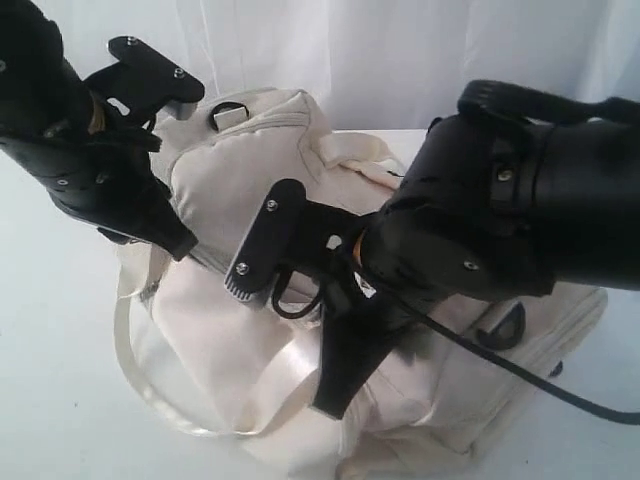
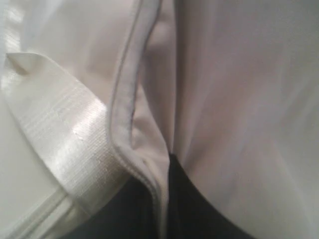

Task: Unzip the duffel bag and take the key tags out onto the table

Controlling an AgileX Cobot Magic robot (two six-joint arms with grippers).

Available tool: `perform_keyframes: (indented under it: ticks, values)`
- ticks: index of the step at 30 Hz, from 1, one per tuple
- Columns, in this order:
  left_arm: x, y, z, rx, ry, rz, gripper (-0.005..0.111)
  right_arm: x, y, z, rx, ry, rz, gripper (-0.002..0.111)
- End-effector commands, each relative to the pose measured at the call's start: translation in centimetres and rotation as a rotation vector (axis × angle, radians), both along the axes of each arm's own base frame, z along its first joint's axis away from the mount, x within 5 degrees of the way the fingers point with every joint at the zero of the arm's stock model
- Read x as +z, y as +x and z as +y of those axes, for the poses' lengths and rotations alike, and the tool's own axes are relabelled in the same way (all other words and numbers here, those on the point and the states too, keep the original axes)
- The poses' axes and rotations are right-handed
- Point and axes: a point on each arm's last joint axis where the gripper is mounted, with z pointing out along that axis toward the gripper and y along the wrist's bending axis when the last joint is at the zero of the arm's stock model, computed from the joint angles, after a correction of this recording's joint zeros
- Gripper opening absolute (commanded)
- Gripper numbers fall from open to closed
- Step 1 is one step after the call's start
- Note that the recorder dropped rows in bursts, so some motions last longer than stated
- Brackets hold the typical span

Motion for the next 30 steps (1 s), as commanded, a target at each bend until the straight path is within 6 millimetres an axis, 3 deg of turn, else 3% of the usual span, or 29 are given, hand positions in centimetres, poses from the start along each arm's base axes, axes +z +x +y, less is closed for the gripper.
perform_keyframes:
  ticks: [1, 7, 14, 23, 28, 30]
  values:
    - [0.2, 0.1, 1.4, 0.036, 0.128, -0.024, 0.0, -0.4, 0.2, -4.1, -0.192, -0.31, -0.028, 0.0]
    - [0.2, 0.1, 1.6, 0.04, 0.143, -0.02, 0.0, -0.9, 0.8, -6.9, -0.325, -0.413, -0.171, 0.0]
    - [0.2, 0.0, 1.6, 0.042, 0.146, -0.017, 0.0, -0.8, 3.5, -10.1, -0.531, -0.418, -0.317, 0.0]
    - [0.2, 0.0, 1.6, 0.042, 0.143, -0.015, 0.0, -0.9, 3.5, -9.9, -0.545, -0.289, -0.249, 0.0]
    - [0.2, 0.0, 1.6, 0.042, 0.143, -0.015, 0.0, 0.5, 3.0, -10.0, -0.523, -0.191, -0.25, 0.001]
    - [0.2, 0.0, 1.6, 0.042, 0.142, -0.016, 0.0, 1.3, 2.6, -10.2, -0.523, -0.14, -0.25, 0.006]
